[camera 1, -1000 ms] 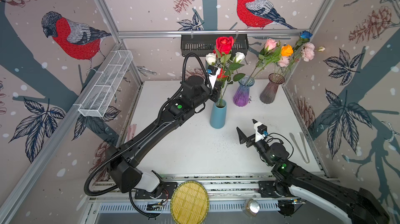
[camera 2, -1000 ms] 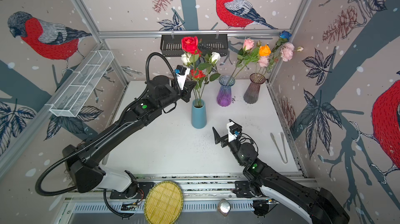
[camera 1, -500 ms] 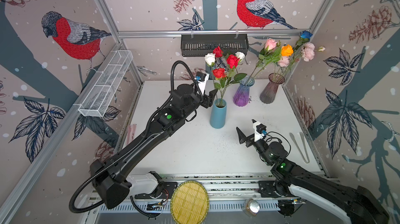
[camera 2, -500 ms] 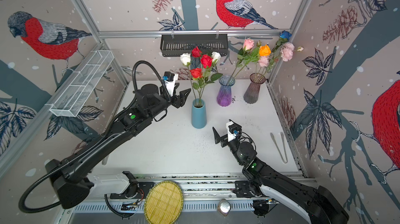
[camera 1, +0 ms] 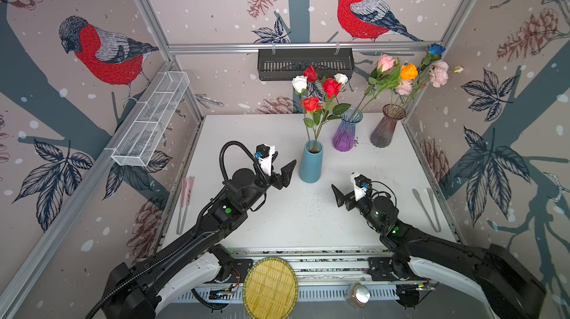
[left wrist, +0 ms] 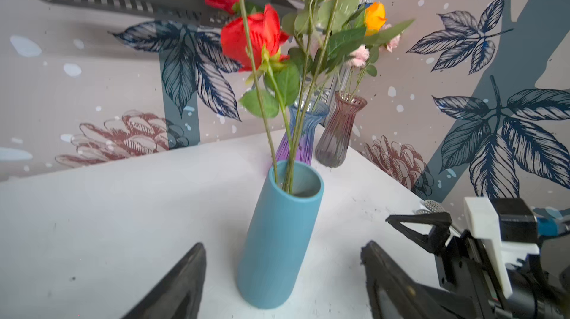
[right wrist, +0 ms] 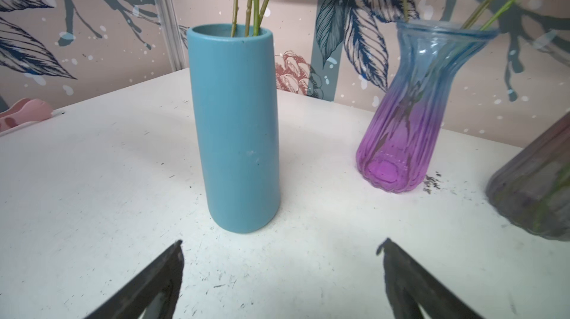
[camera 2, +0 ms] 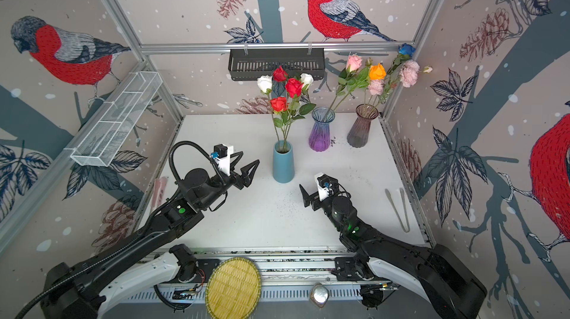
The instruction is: Arrange the flowers into the vase
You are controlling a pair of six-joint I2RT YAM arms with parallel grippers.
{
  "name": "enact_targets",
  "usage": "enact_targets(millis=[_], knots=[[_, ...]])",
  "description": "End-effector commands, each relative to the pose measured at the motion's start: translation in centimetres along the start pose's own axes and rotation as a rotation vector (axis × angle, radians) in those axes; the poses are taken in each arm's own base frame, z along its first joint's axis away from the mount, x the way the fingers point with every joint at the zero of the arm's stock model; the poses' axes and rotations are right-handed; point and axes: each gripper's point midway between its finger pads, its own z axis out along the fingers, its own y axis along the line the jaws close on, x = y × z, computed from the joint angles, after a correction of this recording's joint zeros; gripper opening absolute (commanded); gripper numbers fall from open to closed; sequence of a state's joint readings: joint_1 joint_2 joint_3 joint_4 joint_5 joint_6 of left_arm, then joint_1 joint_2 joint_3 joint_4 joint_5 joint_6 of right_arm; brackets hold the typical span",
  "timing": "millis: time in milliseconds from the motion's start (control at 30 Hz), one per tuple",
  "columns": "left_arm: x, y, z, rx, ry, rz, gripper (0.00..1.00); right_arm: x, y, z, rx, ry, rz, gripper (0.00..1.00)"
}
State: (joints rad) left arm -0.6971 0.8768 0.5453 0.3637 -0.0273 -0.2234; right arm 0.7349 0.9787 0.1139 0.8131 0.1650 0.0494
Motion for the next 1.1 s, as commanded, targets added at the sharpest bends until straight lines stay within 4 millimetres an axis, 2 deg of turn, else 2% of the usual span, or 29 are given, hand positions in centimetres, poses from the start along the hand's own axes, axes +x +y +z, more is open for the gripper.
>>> enact_targets(millis=[0, 67, 167, 267, 333, 567, 700, 900, 1067], knots=[[-0.1, 0.7, -0.6, -0.022, -0.077, -0.062, 0.85, -1.7, 1.4, 0.9, -0.085, -0.051, 0.041, 1.0], [1.6, 1.2, -0.9, -0.032, -0.058, -0.078, 0.85, -1.8, 1.7, 1.6, -0.107, -0.042, 0.054, 0.99], [3.2, 1.4, -1.7, -0.018, -0.069, -0.104, 0.85, -2.5, 2.6, 2.7, -0.156, -0.069, 0.072, 0.99], [4.0, 1.8, -2.3, -0.025, -0.075, -0.106, 0.85, -3.3, 3.7, 3.9, -0.204, -0.118, 0.066, 0.99], [4.3, 1.8, -2.7, -0.026, -0.073, -0.099, 0.85, -4.2, 3.6, 4.8, -0.187, -0.151, 0.071, 0.99], [4.4, 2.0, -4.0, -0.028, -0.083, -0.077, 0.86, -6.0, 3.1, 9.8, -0.132, -0.164, 0.02, 0.99], [3.8, 2.1, -4.9, -0.037, -0.108, -0.07, 0.88, -5.7, 2.6, 12.3, -0.117, -0.134, 0.022, 0.99], [2.9, 1.9, -5.5, -0.026, -0.144, -0.07, 0.88, -5.2, 3.3, 14.8, -0.148, -0.121, 0.014, 0.99], [3.0, 1.6, -5.3, -0.009, -0.133, -0.066, 0.88, -5.0, 4.3, 15.4, -0.21, -0.166, 0.014, 1.0]])
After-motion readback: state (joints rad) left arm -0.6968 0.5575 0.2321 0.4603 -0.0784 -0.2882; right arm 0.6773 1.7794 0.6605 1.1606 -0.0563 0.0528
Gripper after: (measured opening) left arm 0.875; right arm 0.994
